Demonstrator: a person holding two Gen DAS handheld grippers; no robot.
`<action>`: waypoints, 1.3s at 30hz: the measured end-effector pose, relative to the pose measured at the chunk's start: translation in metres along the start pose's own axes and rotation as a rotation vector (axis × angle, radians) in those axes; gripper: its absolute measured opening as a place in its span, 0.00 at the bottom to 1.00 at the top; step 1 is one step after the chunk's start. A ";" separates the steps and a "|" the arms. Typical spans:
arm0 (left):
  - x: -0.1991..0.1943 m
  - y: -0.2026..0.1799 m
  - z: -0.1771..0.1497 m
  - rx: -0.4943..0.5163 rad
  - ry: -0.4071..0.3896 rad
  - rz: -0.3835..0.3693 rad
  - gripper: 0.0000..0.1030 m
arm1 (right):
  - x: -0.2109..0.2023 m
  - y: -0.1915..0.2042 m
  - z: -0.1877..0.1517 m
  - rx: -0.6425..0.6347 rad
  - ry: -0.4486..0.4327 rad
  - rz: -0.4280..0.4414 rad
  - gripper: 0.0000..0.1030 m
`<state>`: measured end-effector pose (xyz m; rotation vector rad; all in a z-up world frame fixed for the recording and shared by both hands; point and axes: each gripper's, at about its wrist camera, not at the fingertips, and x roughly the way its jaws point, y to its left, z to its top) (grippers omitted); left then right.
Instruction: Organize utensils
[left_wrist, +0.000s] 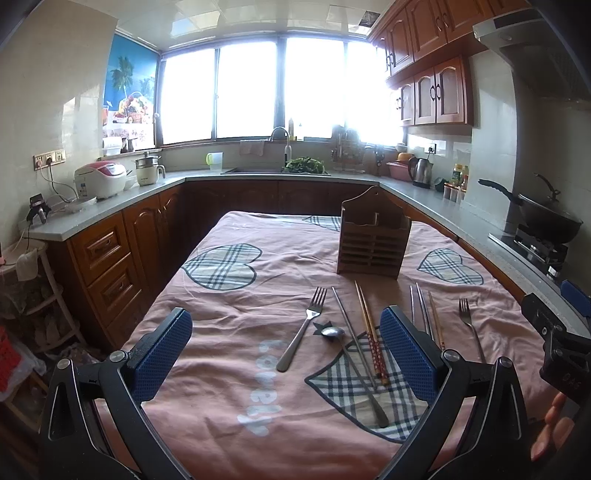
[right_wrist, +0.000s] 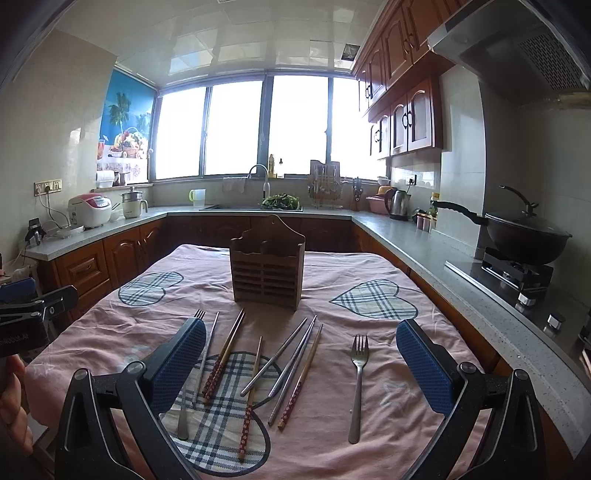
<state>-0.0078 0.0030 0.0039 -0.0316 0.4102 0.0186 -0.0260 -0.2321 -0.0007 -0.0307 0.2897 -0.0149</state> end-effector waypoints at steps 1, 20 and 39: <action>0.000 0.000 0.000 0.000 0.000 0.001 1.00 | 0.000 0.000 0.000 0.000 -0.001 0.001 1.00; 0.003 -0.001 0.000 0.002 0.005 0.006 1.00 | -0.002 0.005 0.002 0.003 -0.006 0.017 1.00; 0.005 -0.001 -0.003 0.006 0.010 0.006 1.00 | -0.001 0.005 0.002 0.004 -0.003 0.019 1.00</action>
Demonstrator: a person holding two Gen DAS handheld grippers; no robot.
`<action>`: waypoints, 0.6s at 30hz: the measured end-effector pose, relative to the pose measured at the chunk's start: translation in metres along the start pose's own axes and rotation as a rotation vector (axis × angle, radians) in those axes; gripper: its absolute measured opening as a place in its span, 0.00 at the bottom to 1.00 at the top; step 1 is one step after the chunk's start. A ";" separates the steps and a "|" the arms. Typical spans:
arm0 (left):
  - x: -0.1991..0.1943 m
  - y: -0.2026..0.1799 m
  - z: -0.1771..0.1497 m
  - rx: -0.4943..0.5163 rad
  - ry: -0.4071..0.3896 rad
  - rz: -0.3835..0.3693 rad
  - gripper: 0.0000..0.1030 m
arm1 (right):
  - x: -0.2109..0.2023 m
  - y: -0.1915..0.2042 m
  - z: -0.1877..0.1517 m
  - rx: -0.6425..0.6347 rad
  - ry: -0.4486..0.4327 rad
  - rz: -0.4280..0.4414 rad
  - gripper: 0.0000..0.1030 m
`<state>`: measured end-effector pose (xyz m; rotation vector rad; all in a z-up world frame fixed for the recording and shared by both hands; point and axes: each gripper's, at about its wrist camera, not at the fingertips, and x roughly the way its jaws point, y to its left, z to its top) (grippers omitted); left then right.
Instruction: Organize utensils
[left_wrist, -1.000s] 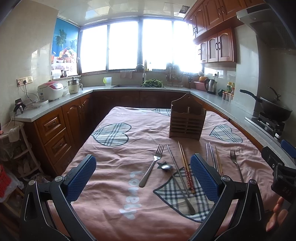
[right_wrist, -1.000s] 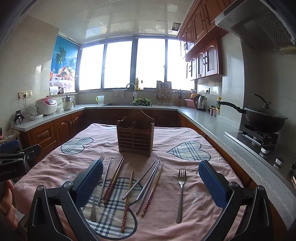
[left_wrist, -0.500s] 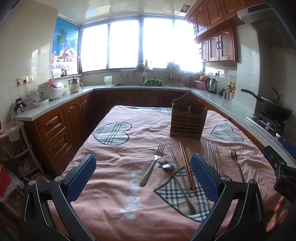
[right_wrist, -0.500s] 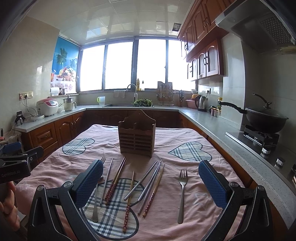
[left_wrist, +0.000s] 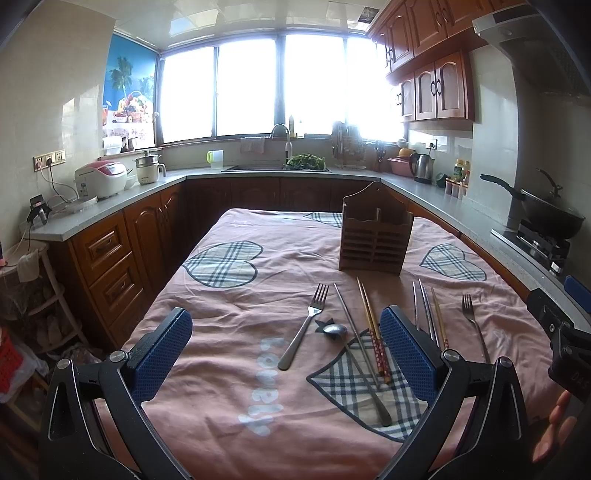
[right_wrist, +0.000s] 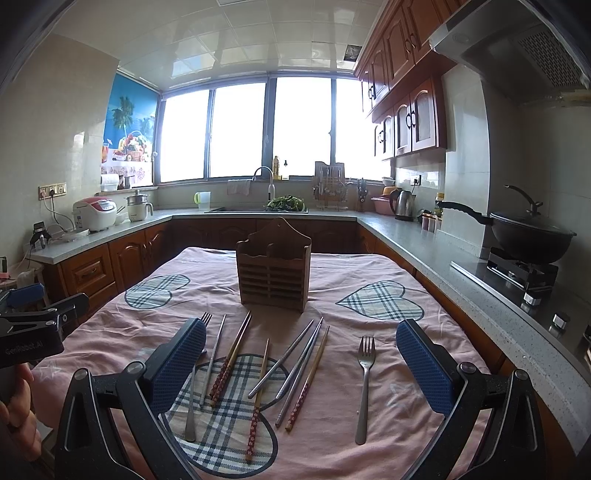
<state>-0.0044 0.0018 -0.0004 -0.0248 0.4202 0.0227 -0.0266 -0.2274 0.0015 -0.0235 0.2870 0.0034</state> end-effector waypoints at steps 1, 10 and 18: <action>0.000 0.000 0.000 0.000 0.000 0.001 1.00 | 0.000 0.000 0.000 0.000 0.001 0.001 1.00; 0.003 0.000 -0.001 -0.001 0.010 0.000 1.00 | 0.000 0.001 -0.001 0.002 0.005 0.003 1.00; 0.018 0.001 0.001 -0.002 0.049 -0.003 1.00 | 0.007 -0.002 -0.002 0.010 0.020 0.011 1.00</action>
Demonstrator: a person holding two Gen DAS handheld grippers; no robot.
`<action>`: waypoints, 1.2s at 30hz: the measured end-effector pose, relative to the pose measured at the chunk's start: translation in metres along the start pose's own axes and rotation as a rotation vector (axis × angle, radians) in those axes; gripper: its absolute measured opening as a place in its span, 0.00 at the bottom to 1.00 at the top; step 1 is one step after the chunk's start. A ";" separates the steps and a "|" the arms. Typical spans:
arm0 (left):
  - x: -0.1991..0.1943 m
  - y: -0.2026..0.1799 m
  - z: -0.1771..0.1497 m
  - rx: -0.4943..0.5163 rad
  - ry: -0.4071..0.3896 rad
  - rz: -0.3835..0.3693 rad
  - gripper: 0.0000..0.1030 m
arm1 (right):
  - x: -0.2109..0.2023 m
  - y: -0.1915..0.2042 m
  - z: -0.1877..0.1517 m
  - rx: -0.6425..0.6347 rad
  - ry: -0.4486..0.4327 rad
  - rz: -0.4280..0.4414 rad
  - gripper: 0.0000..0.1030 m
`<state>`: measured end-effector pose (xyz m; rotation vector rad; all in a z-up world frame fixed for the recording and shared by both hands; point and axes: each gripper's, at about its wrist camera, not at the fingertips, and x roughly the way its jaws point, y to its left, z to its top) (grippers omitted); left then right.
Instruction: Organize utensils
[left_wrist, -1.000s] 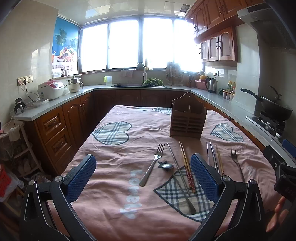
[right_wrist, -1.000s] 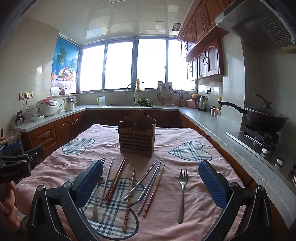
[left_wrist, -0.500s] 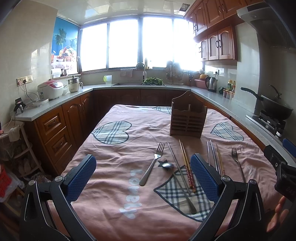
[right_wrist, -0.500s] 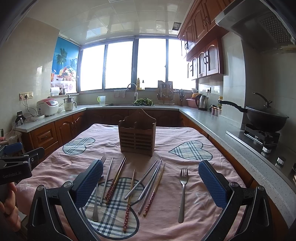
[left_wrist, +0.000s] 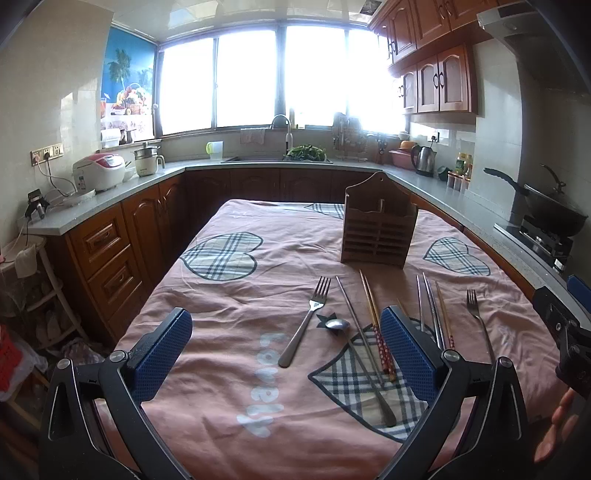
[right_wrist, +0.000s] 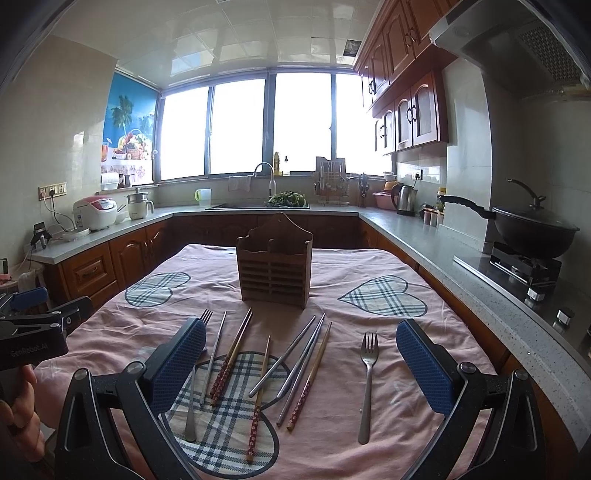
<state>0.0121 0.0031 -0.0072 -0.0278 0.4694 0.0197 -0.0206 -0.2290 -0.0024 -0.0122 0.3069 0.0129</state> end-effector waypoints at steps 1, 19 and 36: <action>0.004 0.001 0.001 -0.004 0.012 -0.007 1.00 | 0.002 -0.001 0.000 0.001 0.005 0.002 1.00; 0.100 -0.025 0.029 0.027 0.184 -0.130 0.98 | 0.090 -0.031 0.002 0.116 0.201 0.085 0.90; 0.214 -0.064 0.048 0.112 0.362 -0.168 0.70 | 0.199 -0.080 -0.010 0.268 0.414 0.092 0.40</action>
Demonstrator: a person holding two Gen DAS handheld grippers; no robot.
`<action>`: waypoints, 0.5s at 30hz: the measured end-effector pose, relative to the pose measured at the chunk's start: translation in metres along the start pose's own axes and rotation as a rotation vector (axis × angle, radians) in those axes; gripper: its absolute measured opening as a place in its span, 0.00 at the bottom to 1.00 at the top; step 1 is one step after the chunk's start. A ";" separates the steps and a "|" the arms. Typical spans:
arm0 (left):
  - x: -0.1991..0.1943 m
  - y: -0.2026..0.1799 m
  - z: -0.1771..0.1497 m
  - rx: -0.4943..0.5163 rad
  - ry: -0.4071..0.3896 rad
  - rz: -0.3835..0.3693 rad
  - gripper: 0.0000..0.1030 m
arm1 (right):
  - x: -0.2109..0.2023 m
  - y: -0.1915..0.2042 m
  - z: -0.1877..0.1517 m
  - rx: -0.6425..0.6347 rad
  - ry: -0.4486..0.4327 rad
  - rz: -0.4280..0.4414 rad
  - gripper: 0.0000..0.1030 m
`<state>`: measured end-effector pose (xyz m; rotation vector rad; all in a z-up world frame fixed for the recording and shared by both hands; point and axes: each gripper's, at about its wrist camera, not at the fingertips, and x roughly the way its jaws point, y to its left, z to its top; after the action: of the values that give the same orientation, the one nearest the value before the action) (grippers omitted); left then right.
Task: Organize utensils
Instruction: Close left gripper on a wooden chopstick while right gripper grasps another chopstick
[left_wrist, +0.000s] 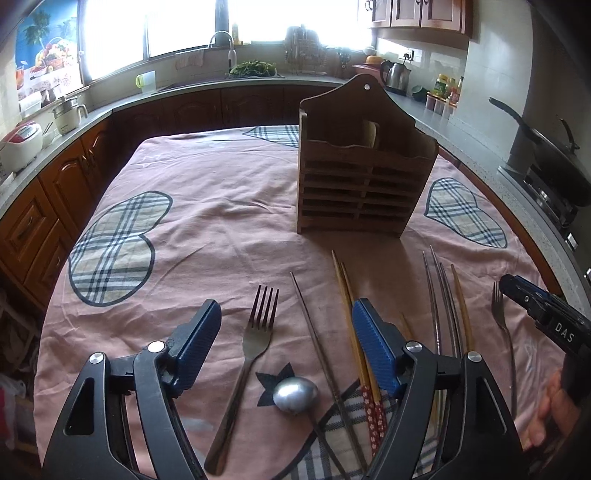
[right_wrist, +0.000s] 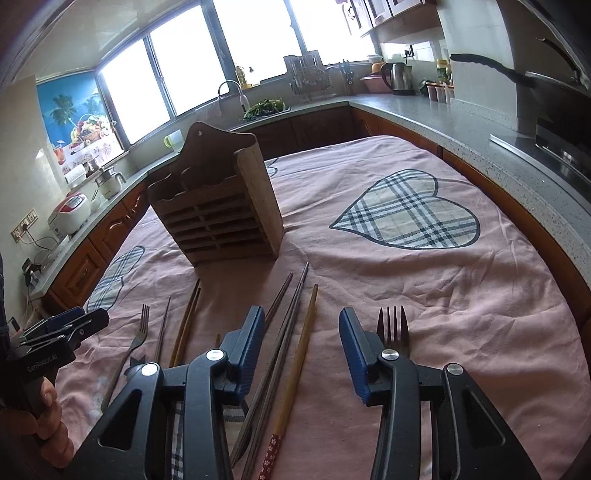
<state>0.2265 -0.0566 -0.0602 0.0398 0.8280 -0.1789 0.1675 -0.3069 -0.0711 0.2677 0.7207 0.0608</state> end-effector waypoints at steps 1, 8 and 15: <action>0.007 -0.002 0.004 0.004 0.013 -0.008 0.67 | 0.006 -0.002 0.002 0.005 0.013 0.002 0.38; 0.055 -0.019 0.024 0.052 0.097 -0.034 0.52 | 0.049 -0.012 0.013 0.029 0.107 0.003 0.29; 0.098 -0.032 0.041 0.065 0.165 -0.068 0.40 | 0.077 -0.021 0.015 0.047 0.177 0.000 0.23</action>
<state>0.3155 -0.1062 -0.1035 0.0879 0.9882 -0.2695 0.2346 -0.3196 -0.1158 0.3094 0.8989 0.0679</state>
